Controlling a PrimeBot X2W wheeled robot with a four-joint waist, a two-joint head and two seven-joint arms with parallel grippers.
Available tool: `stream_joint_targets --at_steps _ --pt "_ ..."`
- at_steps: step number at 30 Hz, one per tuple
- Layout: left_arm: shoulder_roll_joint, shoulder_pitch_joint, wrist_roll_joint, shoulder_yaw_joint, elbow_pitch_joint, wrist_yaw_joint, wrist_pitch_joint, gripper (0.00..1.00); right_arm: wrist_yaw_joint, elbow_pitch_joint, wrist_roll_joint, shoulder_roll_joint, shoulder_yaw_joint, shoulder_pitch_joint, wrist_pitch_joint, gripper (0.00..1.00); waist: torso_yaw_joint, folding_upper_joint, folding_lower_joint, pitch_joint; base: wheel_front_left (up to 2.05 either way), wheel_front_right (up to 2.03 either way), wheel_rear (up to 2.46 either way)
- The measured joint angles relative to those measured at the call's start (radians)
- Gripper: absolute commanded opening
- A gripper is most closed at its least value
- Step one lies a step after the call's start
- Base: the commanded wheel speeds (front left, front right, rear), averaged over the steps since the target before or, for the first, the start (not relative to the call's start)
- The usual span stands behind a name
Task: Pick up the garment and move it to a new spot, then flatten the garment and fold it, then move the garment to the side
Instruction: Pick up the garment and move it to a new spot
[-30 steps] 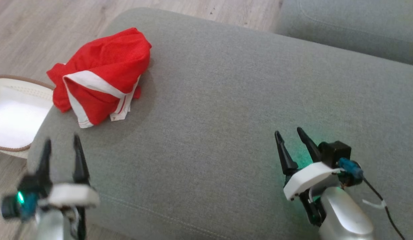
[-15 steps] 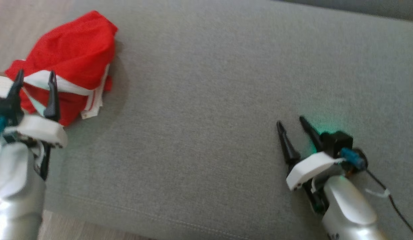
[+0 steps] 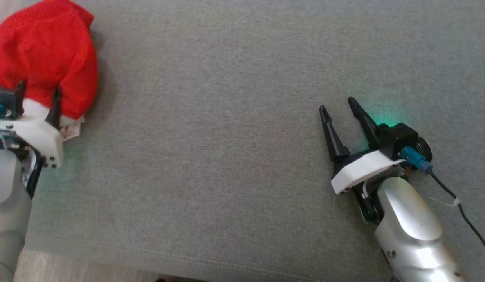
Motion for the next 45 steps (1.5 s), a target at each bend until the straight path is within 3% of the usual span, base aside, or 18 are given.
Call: stream_joint_targets --at_steps 1,2,3,4,5,13,21,31,35,36,37,38,39,45 --pt "0.002 -0.001 -0.009 -0.006 0.015 0.0 0.01 1.0 0.0 -0.004 0.0 0.001 0.001 -0.001 -0.001 1.0 -0.004 0.0 0.0 0.005 0.0 0.0 0.0" --pt "0.003 -0.002 -0.013 -0.007 0.032 0.0 0.02 0.6 0.0 -0.008 0.0 0.001 0.003 -0.002 -0.002 1.0 -0.008 0.0 0.0 0.009 0.0 0.0 0.0" --pt "0.003 -0.004 -0.021 -0.006 0.049 0.0 0.026 0.44 0.0 -0.01 0.0 0.002 0.003 -0.004 -0.004 1.0 -0.011 0.0 0.0 0.012 0.0 0.0 0.0" --pt "0.004 -0.005 -0.027 -0.006 0.059 0.0 0.024 0.04 0.0 -0.01 0.001 0.002 0.003 -0.006 -0.004 1.0 -0.014 0.0 0.0 0.014 0.0 0.0 0.0" --pt "0.006 -0.01 -0.028 -0.007 0.071 0.001 0.019 0.0 0.0 -0.01 0.001 0.003 0.003 -0.01 -0.004 1.0 -0.017 0.0 0.0 0.016 0.0 0.0 0.0" --pt "0.006 -0.098 0.003 -0.034 0.065 0.031 -0.1 0.0 0.0 0.003 0.03 0.003 -0.025 -0.011 -0.002 1.0 -0.029 0.0 0.0003 -0.025 0.0 0.0 0.0" --pt "-0.022 -0.17 0.042 -0.071 -0.09 0.044 -0.17 0.0 0.0 0.021 0.064 0.005 -0.02 0.089 0.005 1.0 -0.095 0.0 0.0001 -0.122 0.0 0.0 0.0" --pt "-0.188 -0.111 0.002 -0.126 -0.243 0.03 -0.179 0.0 0.0 -0.022 0.11 0.012 0.038 0.125 0.006 1.0 -0.246 0.0 0.0 -0.204 0.0 0.0 0.0" --pt "-0.289 -0.024 -0.025 -0.155 -0.267 0.03 -0.182 0.0 0.0 -0.023 0.124 0.012 0.052 0.152 0.007 1.0 -0.316 0.0 0.0 -0.237 0.0 0.0 0.0" --pt "-0.31 -0.001 -0.03 -0.165 -0.269 0.03 -0.182 0.07 0.0 -0.023 0.126 0.012 0.053 0.153 0.007 1.0 -0.332 0.0 -0.0001 -0.244 0.0 0.0 0.0" --pt "-0.329 0.022 -0.031 -0.17 -0.271 0.031 -0.182 0.42 0.0 -0.023 0.127 0.012 0.055 0.153 0.007 1.0 -0.347 0.0 -0.0001 -0.251 0.0 0.0 0.0" --pt "-0.345 0.047 -0.031 -0.175 -0.273 0.032 -0.182 0.91 0.0 -0.024 0.128 0.012 0.057 0.154 0.007 1.0 -0.361 0.0 -0.0001 -0.257 0.0 0.0 0.0" --pt "-0.358 0.073 -0.031 -0.18 -0.273 0.034 -0.182 1.0 0.0 -0.024 0.128 0.012 0.058 0.154 0.007 1.0 -0.373 0.0 -0.0001 -0.264 0.0 0.0 0.0" --pt "-0.369 0.222 -0.01 -0.205 -0.216 0.055 -0.185 1.0 0.0 -0.025 0.128 0.012 0.05 0.175 0.007 1.0 -0.394 0.0 -0.0002 -0.288 0.0 0.0 0.0"
